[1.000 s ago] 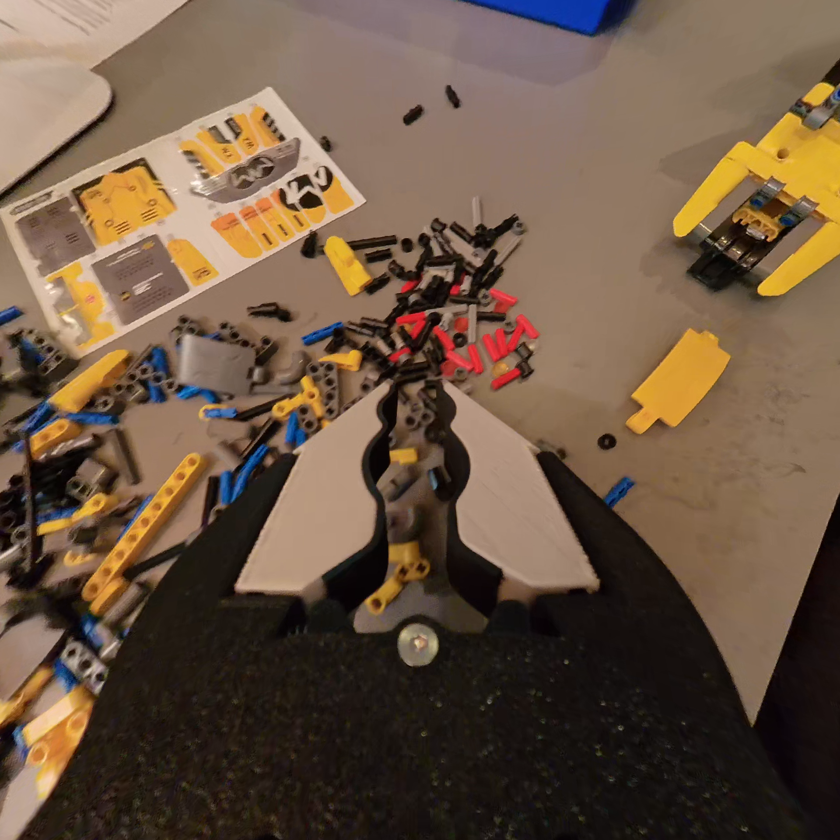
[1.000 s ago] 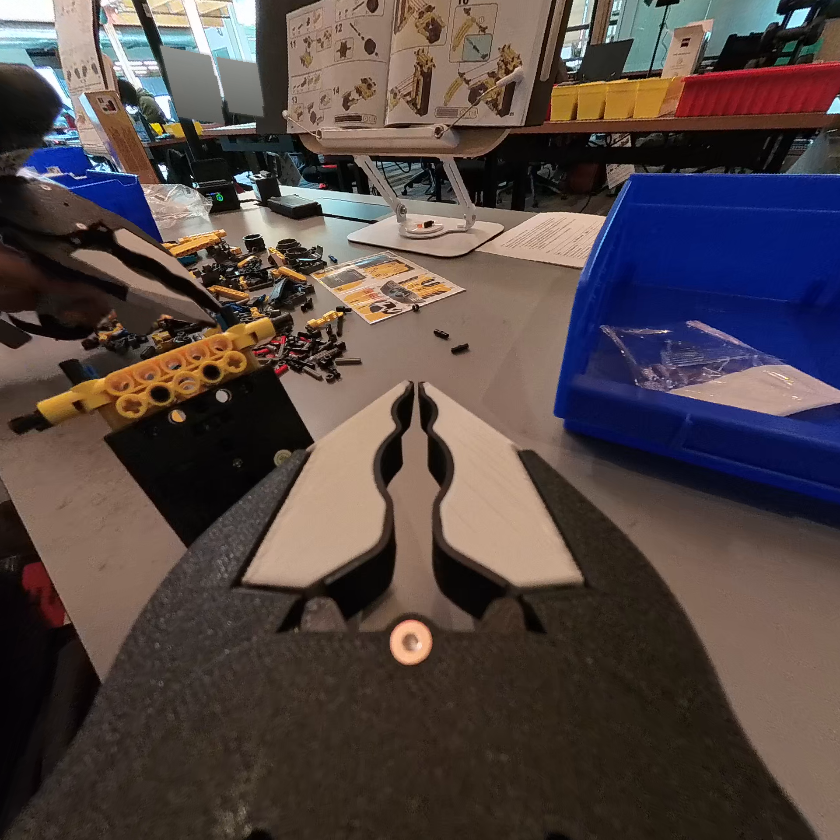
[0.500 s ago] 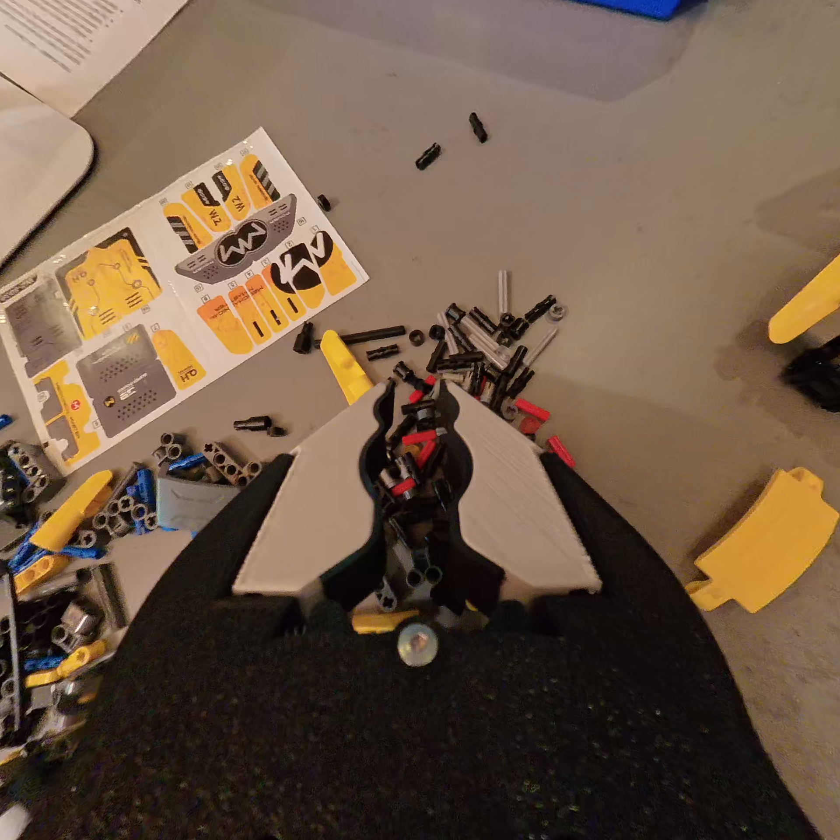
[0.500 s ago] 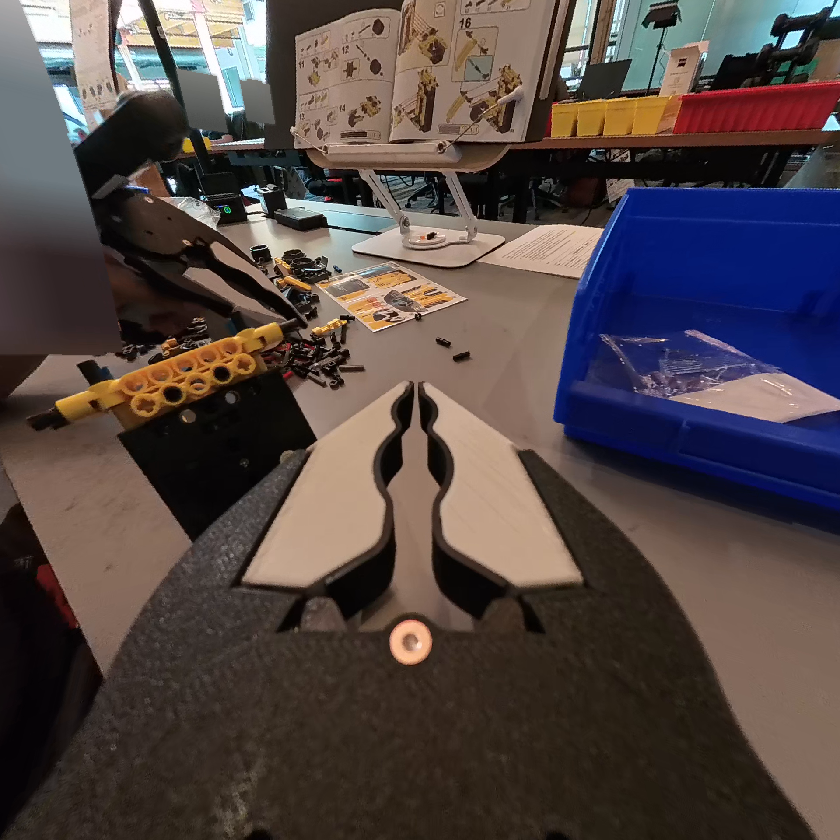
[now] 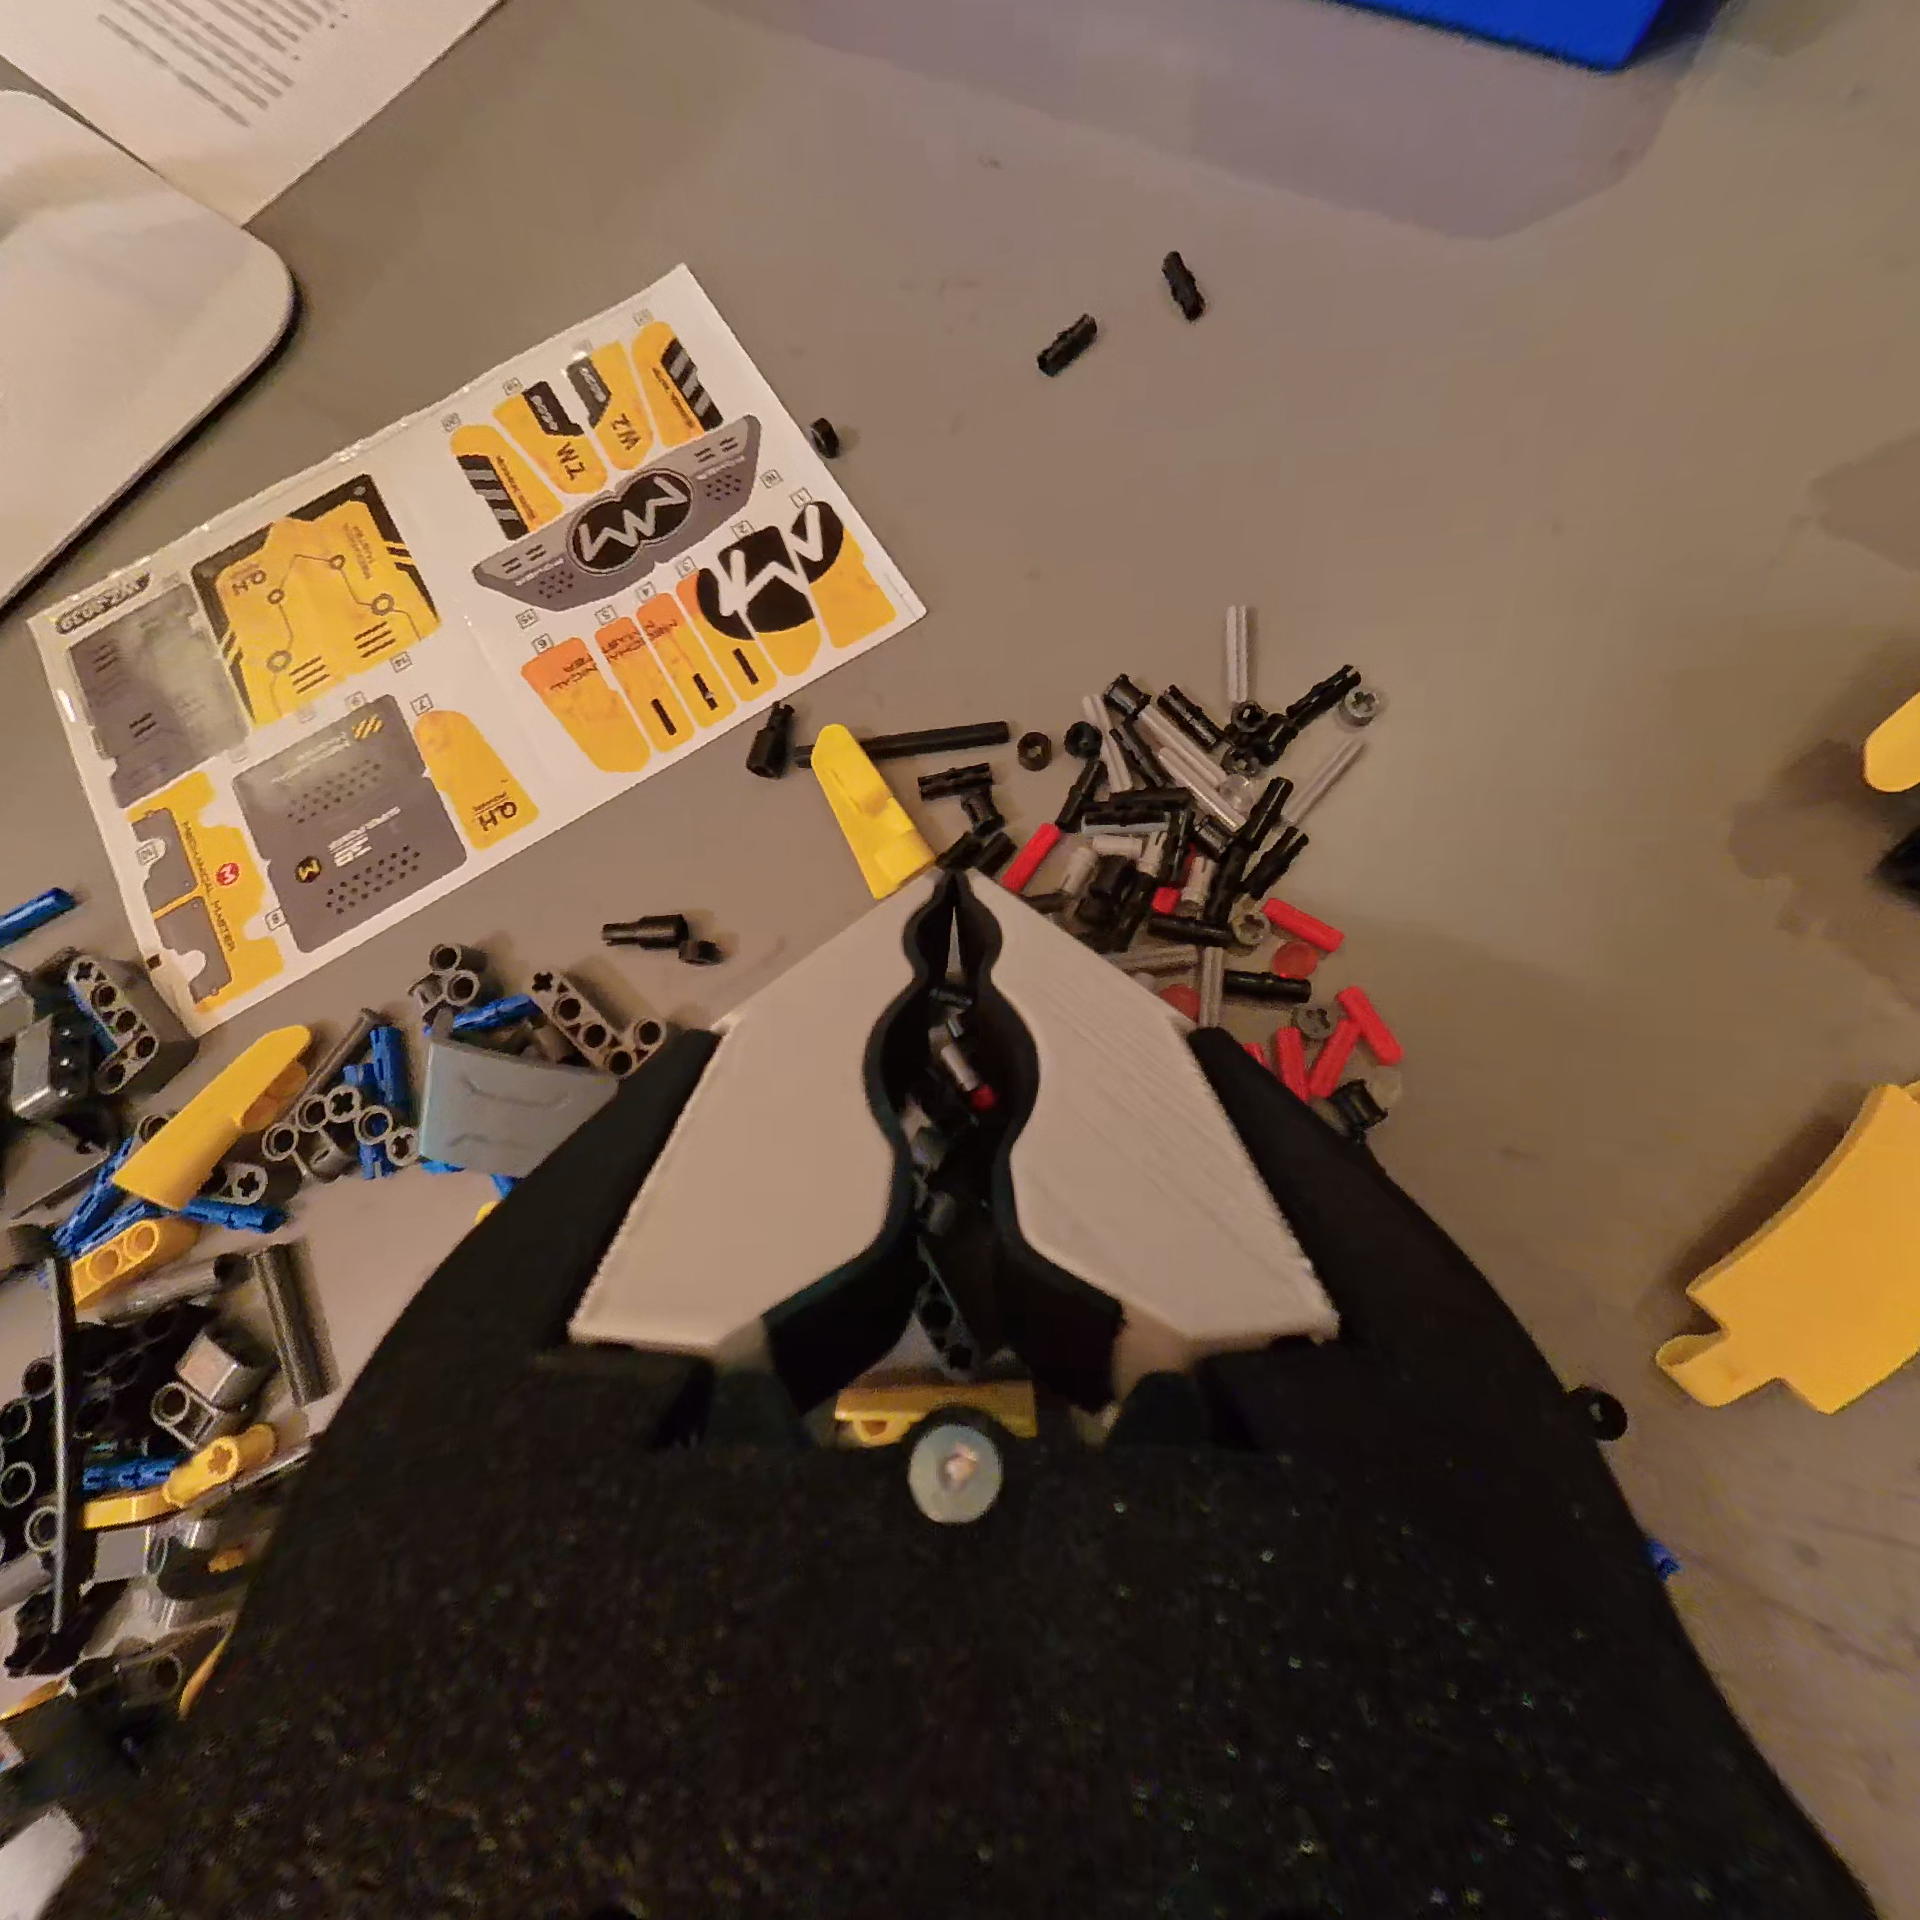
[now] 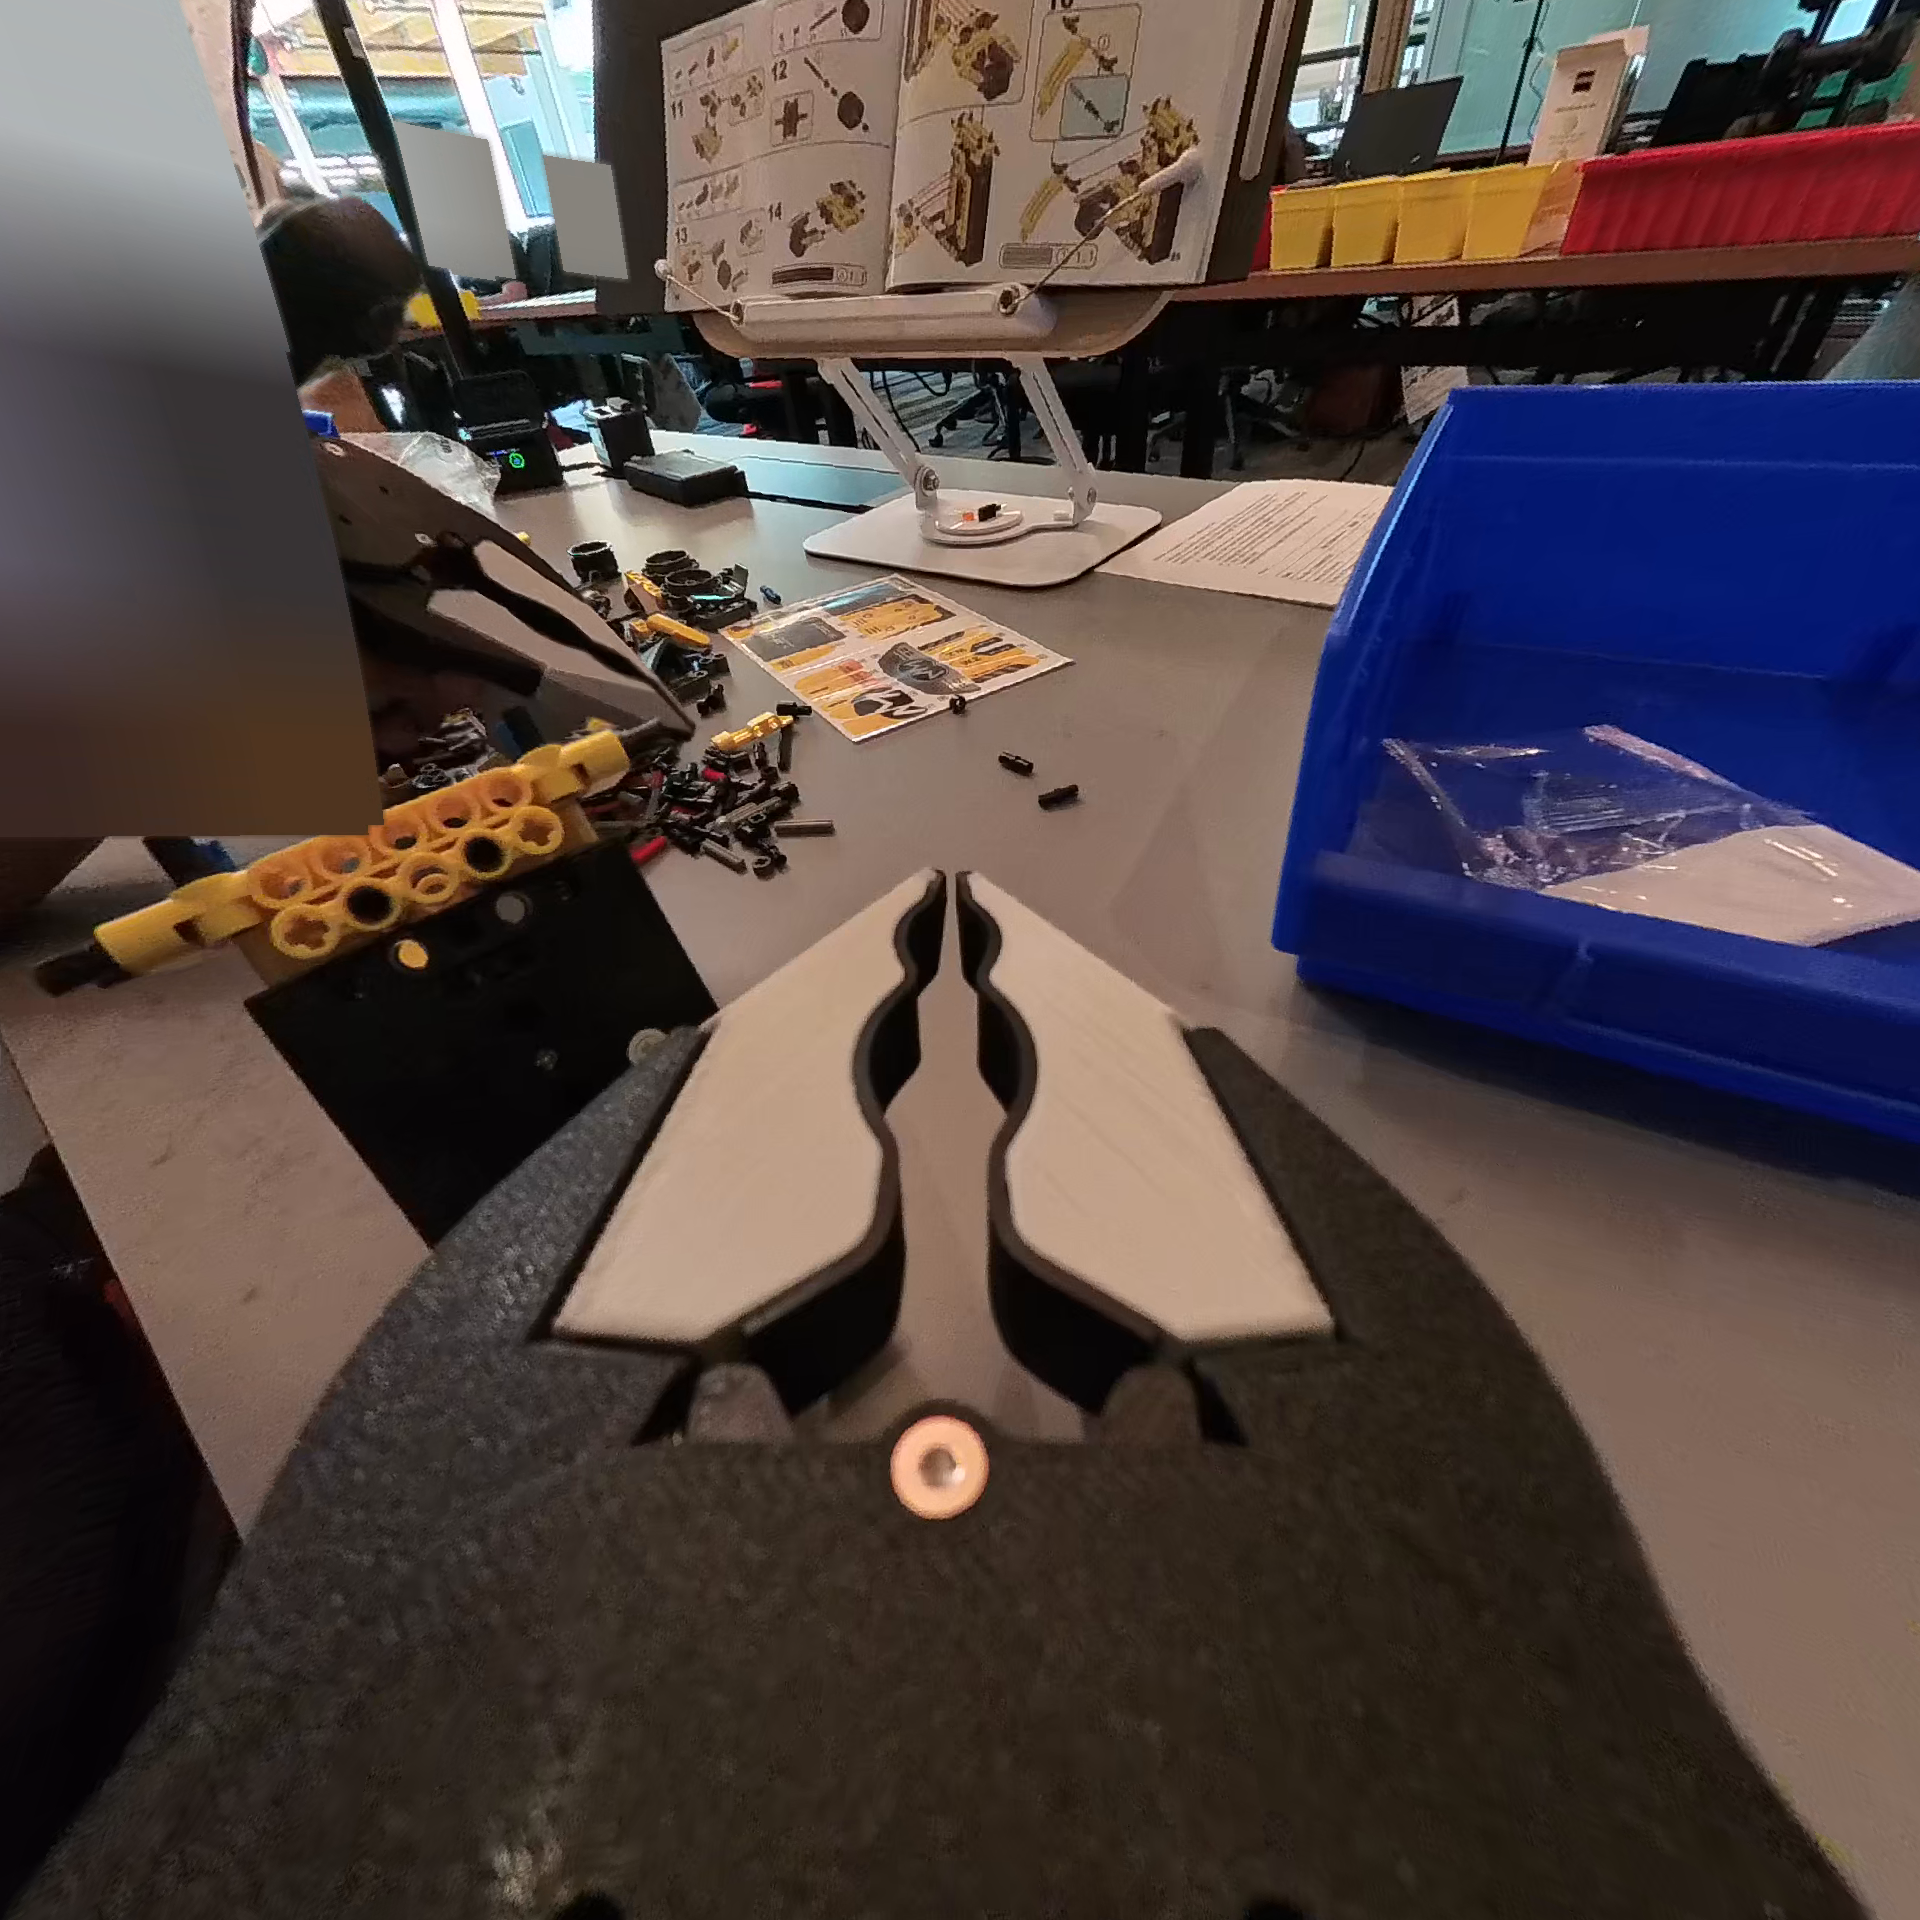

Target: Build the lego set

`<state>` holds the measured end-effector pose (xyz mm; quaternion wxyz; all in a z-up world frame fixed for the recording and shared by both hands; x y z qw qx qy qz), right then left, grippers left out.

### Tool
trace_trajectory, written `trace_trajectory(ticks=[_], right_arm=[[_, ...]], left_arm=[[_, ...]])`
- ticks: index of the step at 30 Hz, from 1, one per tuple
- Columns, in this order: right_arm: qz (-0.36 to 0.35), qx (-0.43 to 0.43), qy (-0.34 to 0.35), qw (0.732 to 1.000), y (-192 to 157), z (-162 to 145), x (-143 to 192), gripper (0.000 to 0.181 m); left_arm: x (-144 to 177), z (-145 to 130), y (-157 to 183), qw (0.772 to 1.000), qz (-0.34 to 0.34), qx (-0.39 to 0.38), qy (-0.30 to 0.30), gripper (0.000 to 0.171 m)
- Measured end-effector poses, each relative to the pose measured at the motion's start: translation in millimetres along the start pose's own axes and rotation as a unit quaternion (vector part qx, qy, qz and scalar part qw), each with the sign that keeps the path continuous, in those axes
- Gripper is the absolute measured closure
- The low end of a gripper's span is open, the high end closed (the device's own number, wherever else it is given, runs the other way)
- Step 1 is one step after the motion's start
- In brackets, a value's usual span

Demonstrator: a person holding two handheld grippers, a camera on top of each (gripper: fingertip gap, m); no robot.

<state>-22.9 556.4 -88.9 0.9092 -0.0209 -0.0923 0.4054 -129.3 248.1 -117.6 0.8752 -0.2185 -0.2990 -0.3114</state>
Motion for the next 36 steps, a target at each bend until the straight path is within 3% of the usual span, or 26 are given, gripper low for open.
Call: trace_trajectory(ticks=[11, 21, 36], right_arm=[[0.000, 0.000, -0.003, 1.000, 0.1, -0.3, -1.1, 0.181], [-0.001, 0.006, -0.001, 1.000, -0.9, 0.0, -1.2, 0.181], [0.003, 0.007, 0.004, 1.000, -1.5, 0.5, -0.7, 0.181]], left_arm=[[15.0, 0.5, -27.5, 0.996, 0.036, 0.044, 0.065, 0.171], [25.7, 3.5, -37.2, 0.986, -0.007, 0.114, 0.118, 0.171], [30.6, 7.9, -33.6, 0.981, -0.027, 0.120, 0.151, 0.171]])
Point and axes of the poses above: each gripper's, where its closed fingertips meet, x back along the fingers, z out of its top, y = z × x across the jaws, the point moved 8 cm from there along x, back along the fingers, and after that the axes turned 10 degrees about z, right-handed, at the moved point
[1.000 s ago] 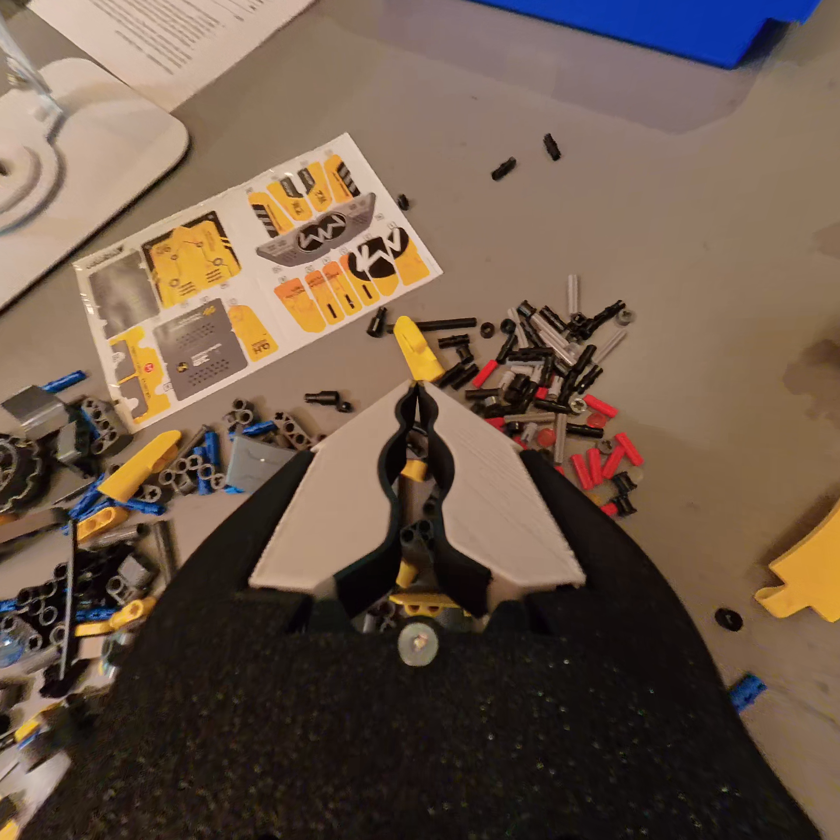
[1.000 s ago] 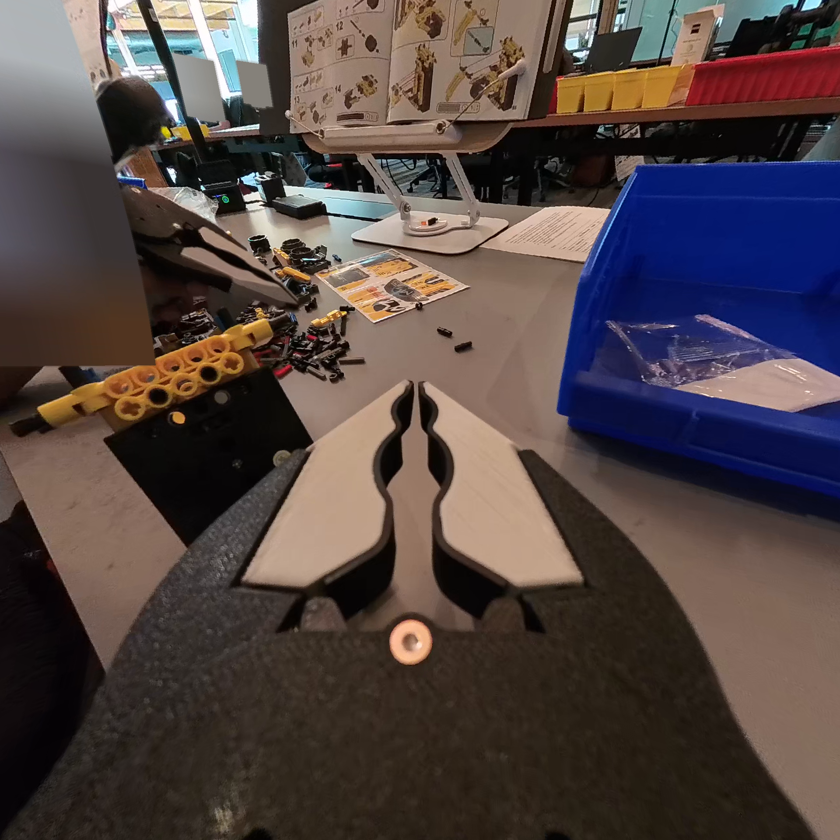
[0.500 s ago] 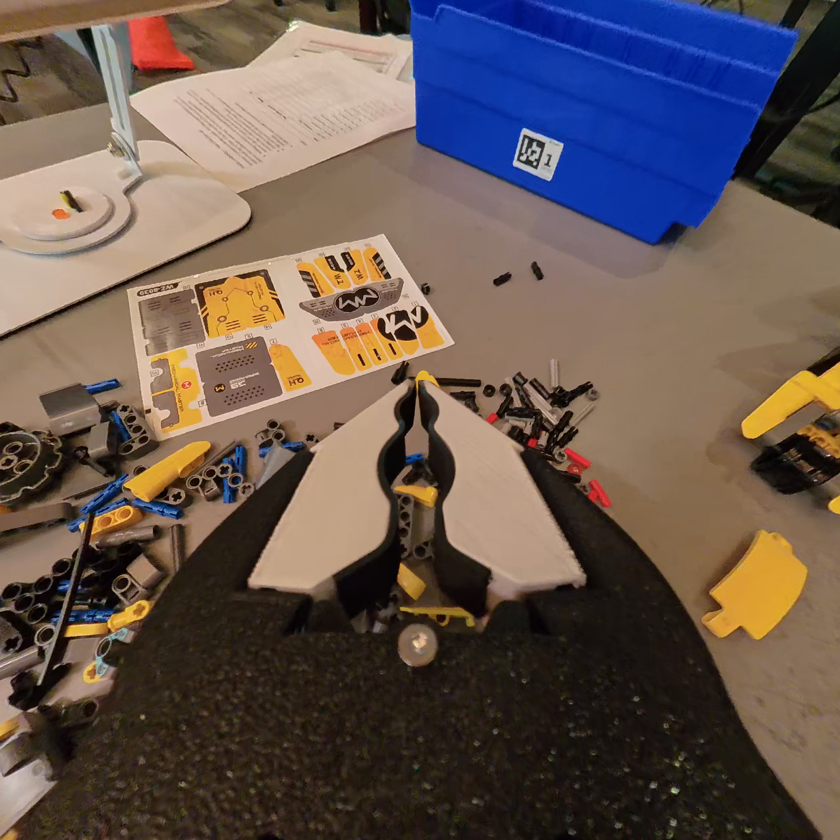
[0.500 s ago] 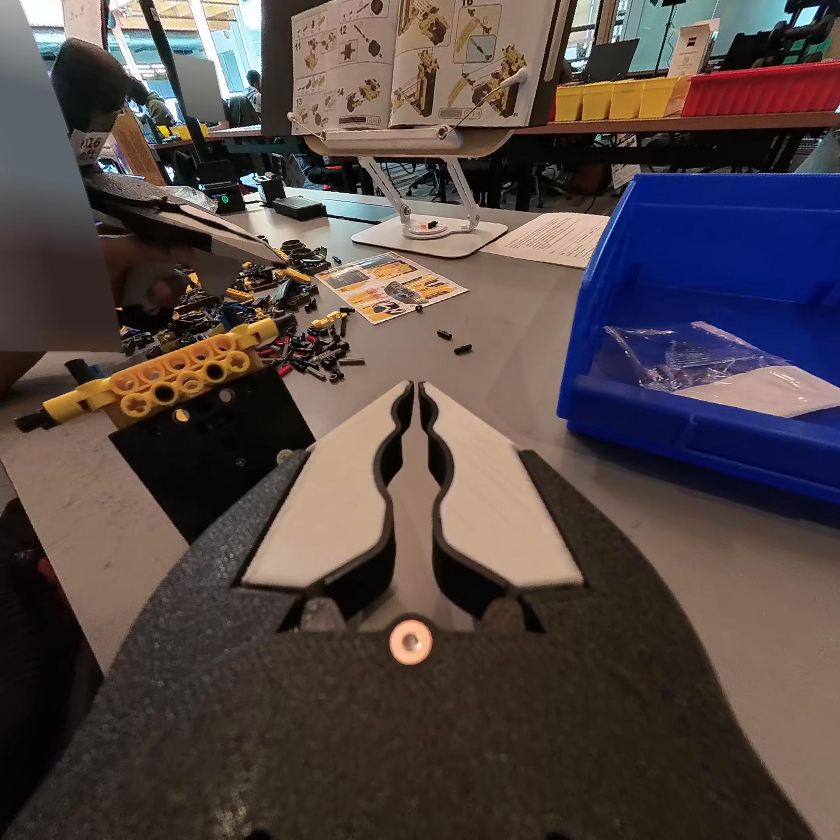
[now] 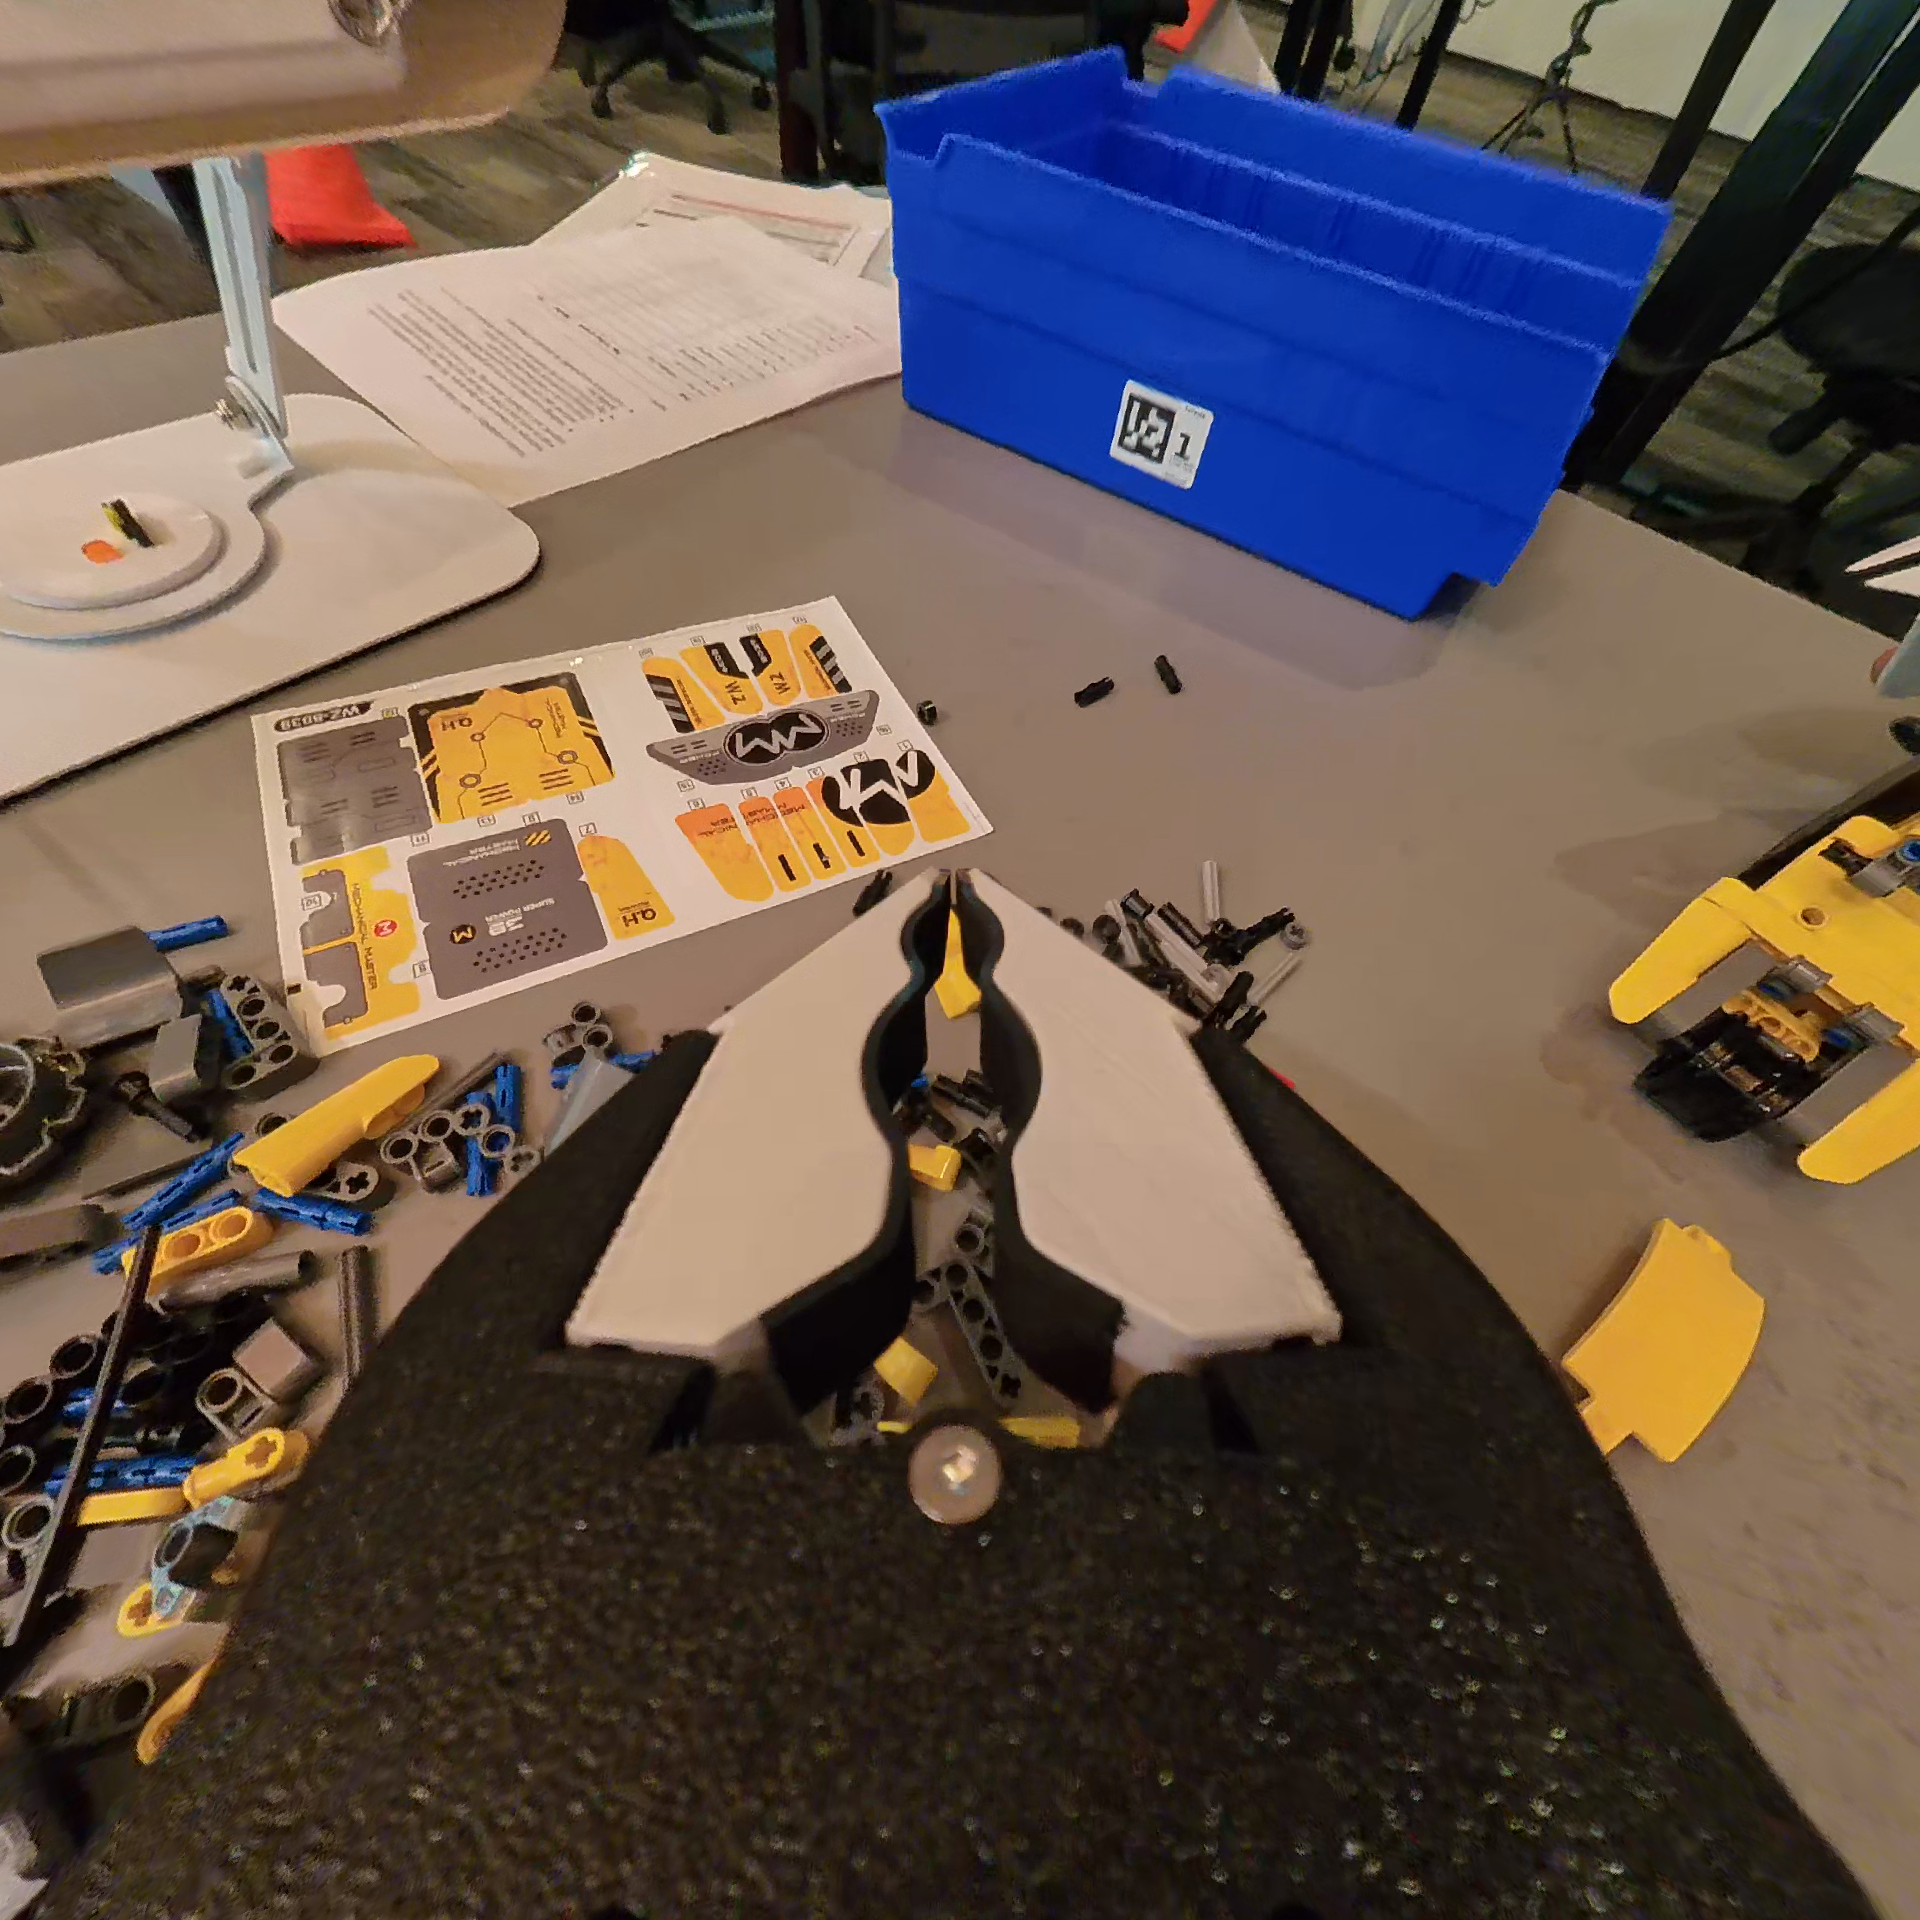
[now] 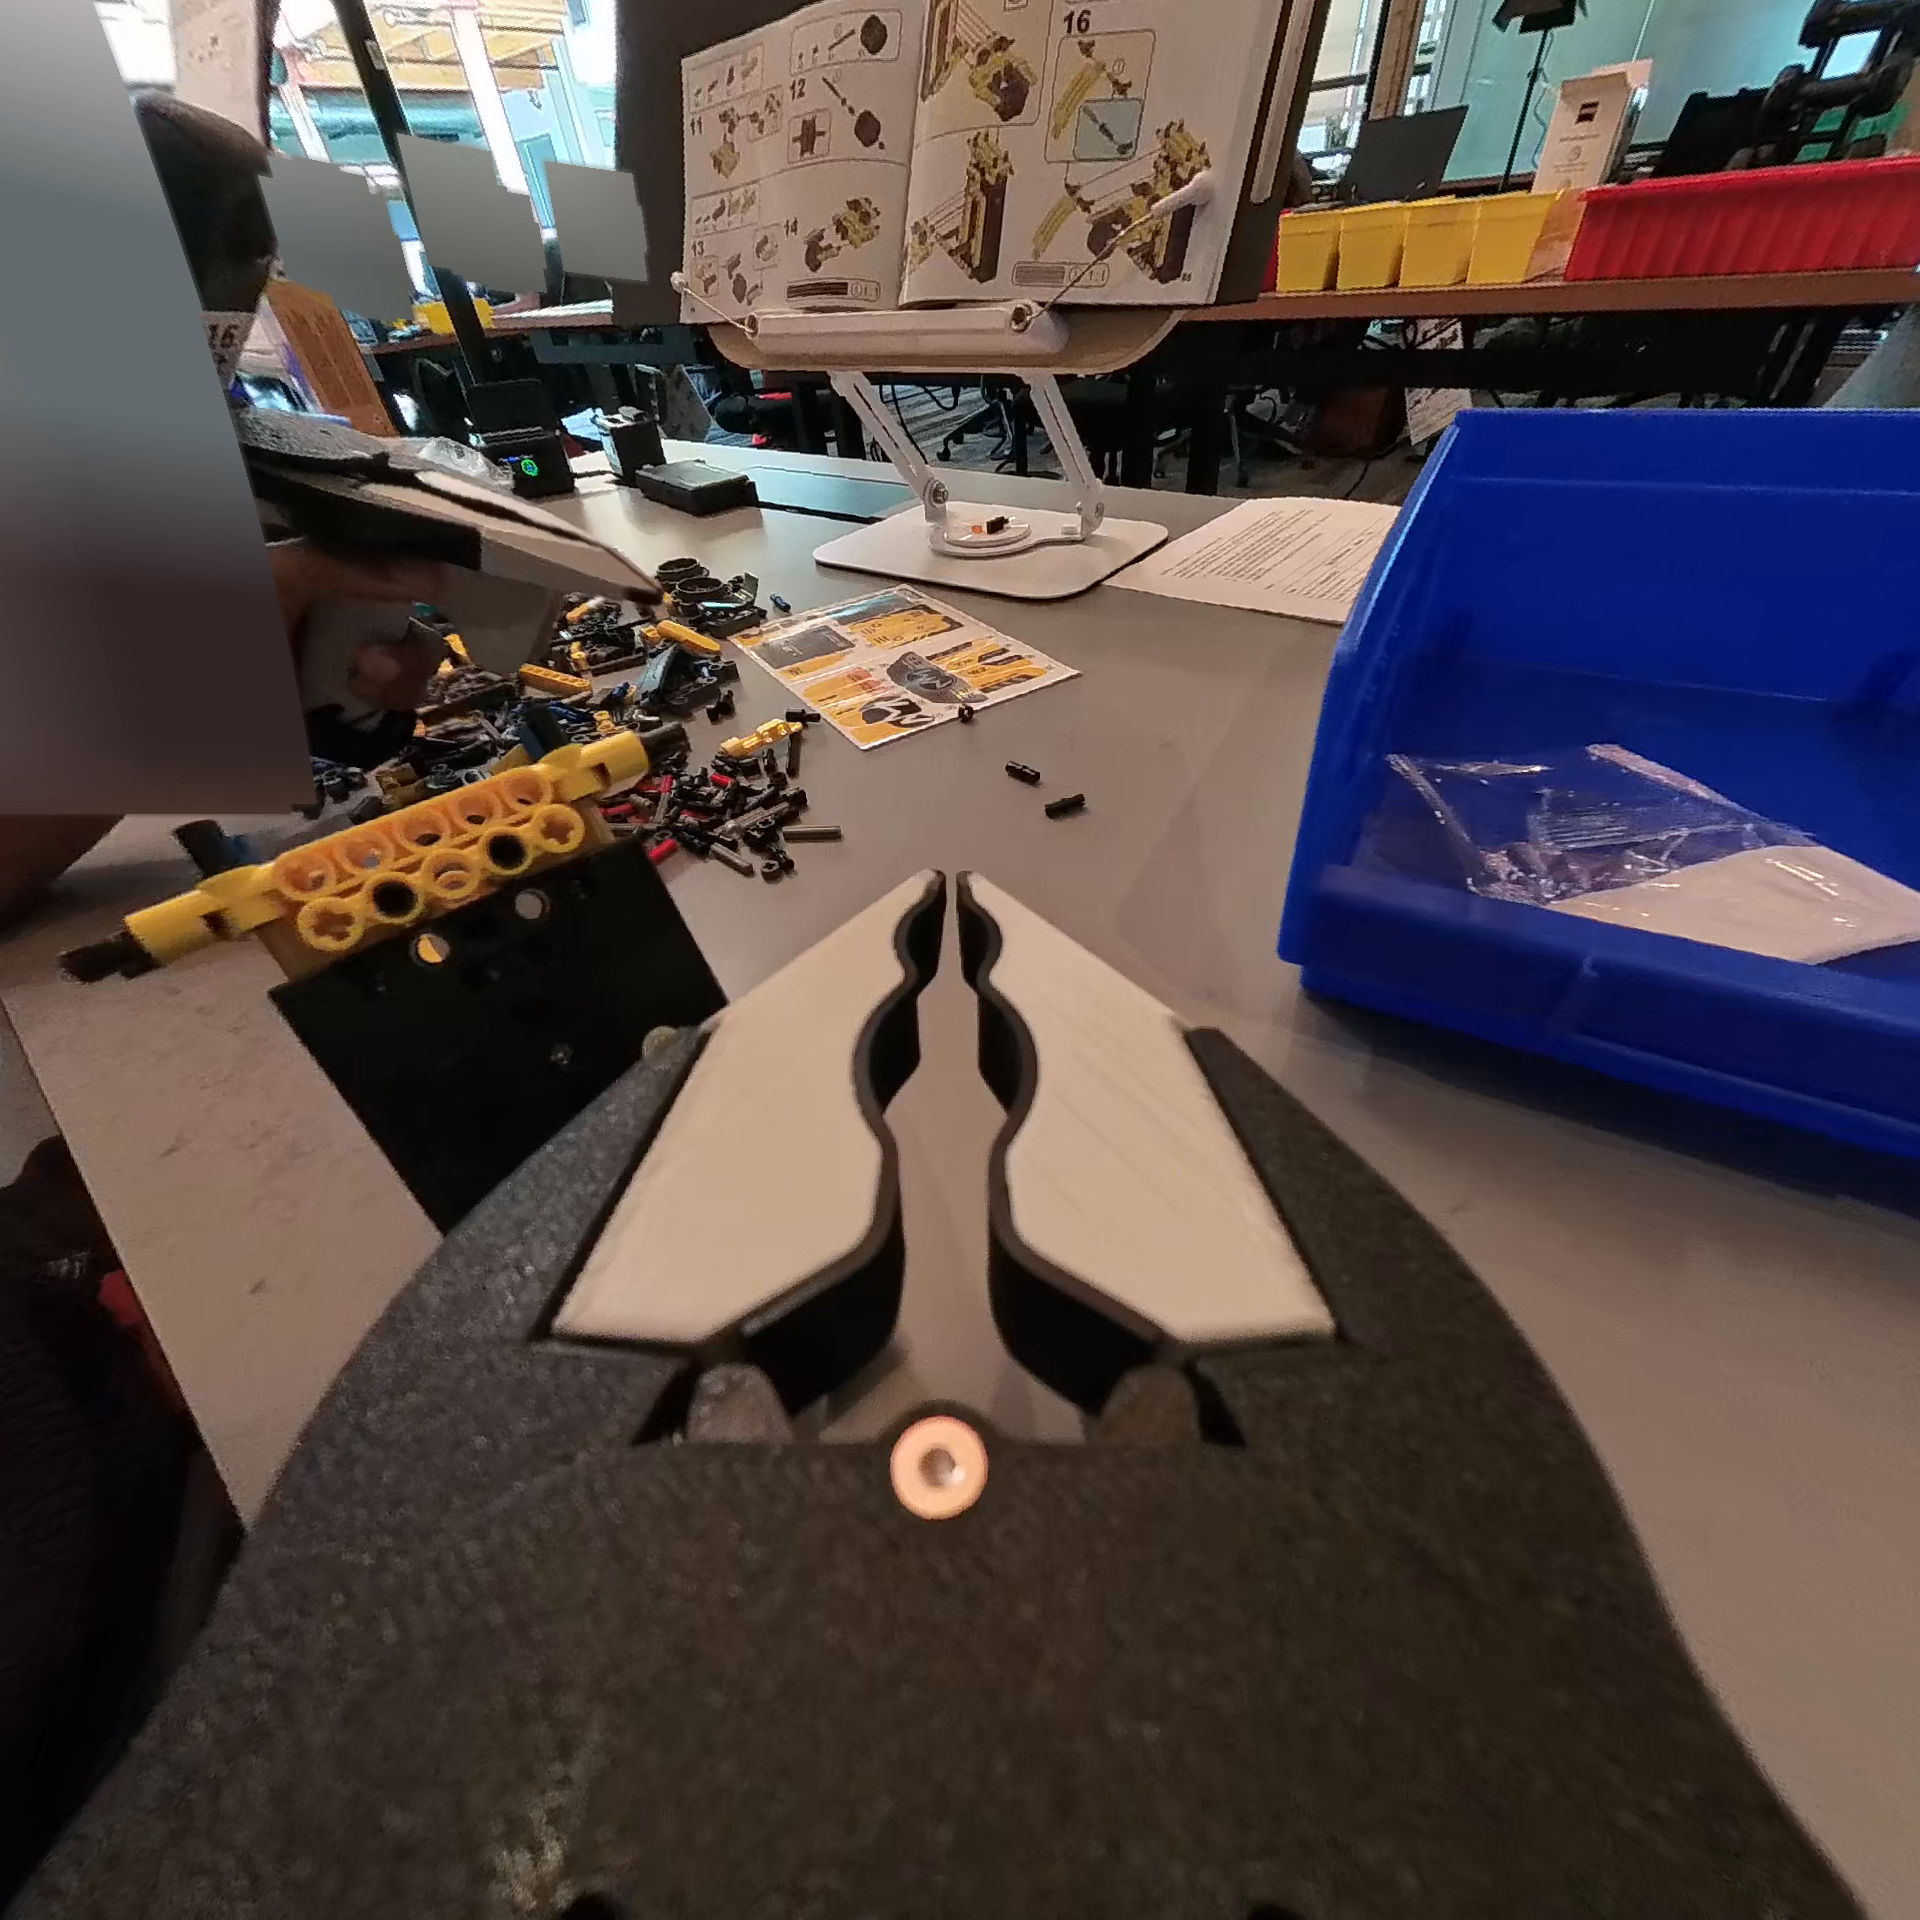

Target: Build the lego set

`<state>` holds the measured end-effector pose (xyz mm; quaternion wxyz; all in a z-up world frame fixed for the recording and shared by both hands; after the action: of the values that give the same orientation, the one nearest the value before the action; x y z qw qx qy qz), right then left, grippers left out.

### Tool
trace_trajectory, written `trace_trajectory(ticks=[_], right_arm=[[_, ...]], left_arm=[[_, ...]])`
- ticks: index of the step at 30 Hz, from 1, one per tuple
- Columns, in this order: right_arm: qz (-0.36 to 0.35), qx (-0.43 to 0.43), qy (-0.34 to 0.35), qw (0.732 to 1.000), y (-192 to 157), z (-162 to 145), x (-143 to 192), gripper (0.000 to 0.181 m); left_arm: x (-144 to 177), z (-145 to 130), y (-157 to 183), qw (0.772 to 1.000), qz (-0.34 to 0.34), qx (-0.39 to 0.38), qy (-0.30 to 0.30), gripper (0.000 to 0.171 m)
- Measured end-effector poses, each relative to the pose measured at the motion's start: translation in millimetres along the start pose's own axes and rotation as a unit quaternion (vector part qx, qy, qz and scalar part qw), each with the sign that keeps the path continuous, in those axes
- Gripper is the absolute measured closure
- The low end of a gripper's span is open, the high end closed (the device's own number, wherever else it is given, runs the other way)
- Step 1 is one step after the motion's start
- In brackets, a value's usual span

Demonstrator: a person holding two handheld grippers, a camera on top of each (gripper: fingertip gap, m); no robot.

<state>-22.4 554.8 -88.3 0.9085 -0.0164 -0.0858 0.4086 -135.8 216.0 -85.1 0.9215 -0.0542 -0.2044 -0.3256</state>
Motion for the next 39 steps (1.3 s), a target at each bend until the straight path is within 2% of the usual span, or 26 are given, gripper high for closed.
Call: trace_trajectory(ticks=[3, 6, 10, 12, 14, 18, 21, 24, 26, 29, 32, 39], right_arm=[[0.021, -0.007, 0.025, 0.999, -1.1, 2.5, 4.1, 0.180], [0.022, -0.017, 0.070, 0.997, -1.2, 6.2, 12.7, 0.160], [-0.005, 0.050, 0.099, 0.994, -13.7, 9.4, 18.7, 0.157], [-0.005, 0.074, 0.104, 0.992, -17.7, 10.1, 18.7, 0.143], [0.021, 0.082, 0.081, 0.993, -21.8, 8.8, 16.6, 0.129], [0.046, 0.116, -0.027, 0.992, -30.7, 6.8, 19.7, 0.129], [0.079, 0.106, -0.049, 0.990, -39.6, 12.7, 31.6, 0.129], [0.126, 0.081, -0.042, 0.988, -52.4, 15.7, 43.7, 0.129], [0.162, 0.061, -0.047, 0.984, -62.2, 15.9, 46.3, 0.121], [0.180, 0.048, -0.099, 0.977, -75.2, 9.5, 40.3, 0.111], [0.158, 0.068, -0.115, 0.978, -84.4, -1.8, 31.0, 0.110], [0.015, 0.115, -0.180, 0.977, -77.4, -26.0, 13.0, 0.111]], left_arm=[[4.4, 5.8, 2.5, 0.999, -0.006, 0.000, 0.032, 0.171], [6.7, 12.0, 3.2, 0.998, 0.009, 0.014, 0.058, 0.171], [6.0, 12.2, 4.2, 0.998, 0.024, 0.008, 0.065, 0.171], [6.8, 11.1, 4.3, 0.997, 0.022, 0.007, 0.078, 0.171], [8.1, 13.0, 5.1, 0.996, 0.006, 0.021, 0.083, 0.171], [12.7, 23.9, 6.0, 0.995, -0.027, 0.029, 0.087, 0.171], [20.3, 27.3, 4.9, 0.994, -0.013, 0.032, 0.104, 0.171], [34.5, 24.1, 11.5, 0.991, -0.016, 0.040, 0.128, 0.171], [43.7, 21.6, 18.2, 0.989, -0.017, 0.046, 0.139, 0.171], [54.4, 16.5, 27.8, 0.992, -0.027, 0.034, 0.116, 0.171], [67.2, 13.6, 32.1, 0.993, -0.008, 0.016, 0.115, 0.171], [91.2, 1.2, 34.8, 0.993, 0.009, 0.008, 0.117, 0.171]])
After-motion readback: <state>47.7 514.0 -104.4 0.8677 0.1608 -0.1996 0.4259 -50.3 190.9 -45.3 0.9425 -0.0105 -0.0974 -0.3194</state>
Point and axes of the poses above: each gripper's, where its closed fingertips meet, x back along the fingers, z out of its top, y = z × x across the jaws, the point moved 8 cm from there along x, back along the fingers, and after that the axes turned 10 degrees about z, right-handed, at the moved point
